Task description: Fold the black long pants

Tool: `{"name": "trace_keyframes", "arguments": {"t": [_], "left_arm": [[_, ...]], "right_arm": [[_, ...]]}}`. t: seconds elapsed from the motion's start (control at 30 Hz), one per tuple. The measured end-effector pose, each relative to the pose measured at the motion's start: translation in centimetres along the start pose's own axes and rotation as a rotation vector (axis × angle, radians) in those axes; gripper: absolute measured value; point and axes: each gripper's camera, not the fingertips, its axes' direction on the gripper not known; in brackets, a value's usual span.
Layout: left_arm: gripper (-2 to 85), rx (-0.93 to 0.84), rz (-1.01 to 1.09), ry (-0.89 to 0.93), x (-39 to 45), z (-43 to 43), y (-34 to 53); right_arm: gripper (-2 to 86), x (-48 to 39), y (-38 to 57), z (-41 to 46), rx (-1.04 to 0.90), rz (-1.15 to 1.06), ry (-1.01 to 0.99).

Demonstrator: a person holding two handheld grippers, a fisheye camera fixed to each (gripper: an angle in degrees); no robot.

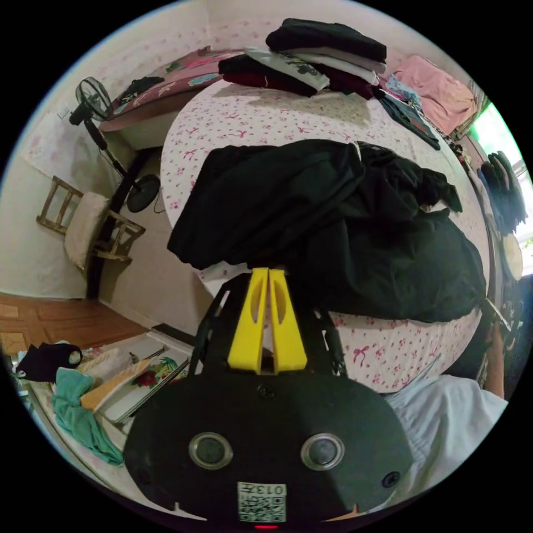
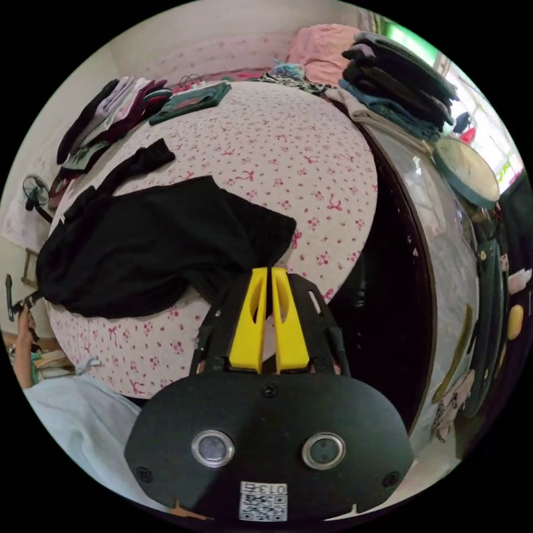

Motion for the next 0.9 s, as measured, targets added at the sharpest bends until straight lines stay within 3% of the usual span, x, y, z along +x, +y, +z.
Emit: {"name": "trace_keyframes", "arguments": {"t": [0.17,0.33,0.4,0.57,0.73,0.9], "left_arm": [[-0.4,0.074,-0.030,-0.101,-2.5,-4.4,1.5],[0.4,0.134,-0.192,-0.016,-7.5,-6.5,4.3],[2.0,0.145,-0.100,0.107,-6.0,-6.6,4.9],[9.5,0.082,0.065,0.125,1.7,-4.9,4.7],[13.5,0.021,0.092,0.194,6.3,-2.6,2.9],[3.9,-0.002,0.166,0.085,9.2,-2.2,1.5]], "right_arm": [[1.7,0.7,0.4,-3.7,0.155,-0.004,0.026],[5.0,2.3,0.9,-3.4,0.041,-0.021,0.008],[7.5,2.9,0.8,-4.2,0.093,0.032,0.025],[7.9,0.8,-2.3,-5.2,0.189,-0.073,0.083],[6.6,-2.7,-6.8,-1.7,0.048,-0.266,0.054],[1.5,-3.8,-8.3,-1.1,0.014,-0.312,0.019]]}}
